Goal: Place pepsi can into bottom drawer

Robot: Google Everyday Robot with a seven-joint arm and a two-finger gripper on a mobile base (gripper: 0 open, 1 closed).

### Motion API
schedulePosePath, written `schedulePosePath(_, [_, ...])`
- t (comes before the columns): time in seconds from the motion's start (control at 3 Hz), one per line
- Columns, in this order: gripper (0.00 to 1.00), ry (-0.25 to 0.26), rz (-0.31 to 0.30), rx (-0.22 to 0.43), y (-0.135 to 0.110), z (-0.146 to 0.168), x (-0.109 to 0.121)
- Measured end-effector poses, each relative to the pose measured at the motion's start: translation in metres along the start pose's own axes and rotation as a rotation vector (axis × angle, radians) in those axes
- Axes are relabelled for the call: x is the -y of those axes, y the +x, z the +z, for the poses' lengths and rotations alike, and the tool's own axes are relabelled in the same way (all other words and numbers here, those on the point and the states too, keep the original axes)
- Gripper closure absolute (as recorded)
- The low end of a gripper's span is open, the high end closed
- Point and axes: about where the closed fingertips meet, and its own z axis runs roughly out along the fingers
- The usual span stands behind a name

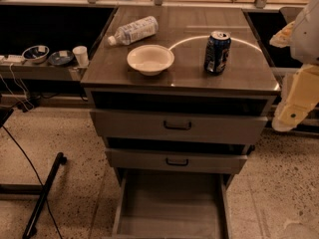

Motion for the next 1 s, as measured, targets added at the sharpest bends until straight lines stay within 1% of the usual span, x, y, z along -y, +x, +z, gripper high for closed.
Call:
schedulePosePath(0.33, [0.00,0.000,0.000,0.000,0.000,0.000,0.000])
schedulePosePath(0.67, [0.00,0.052,0.004,0.085,-0.005,0.000,0.029])
schedulePosePath(1.0, [0.00,0.144,0.001,0.255,-0.006,0.000,0.081])
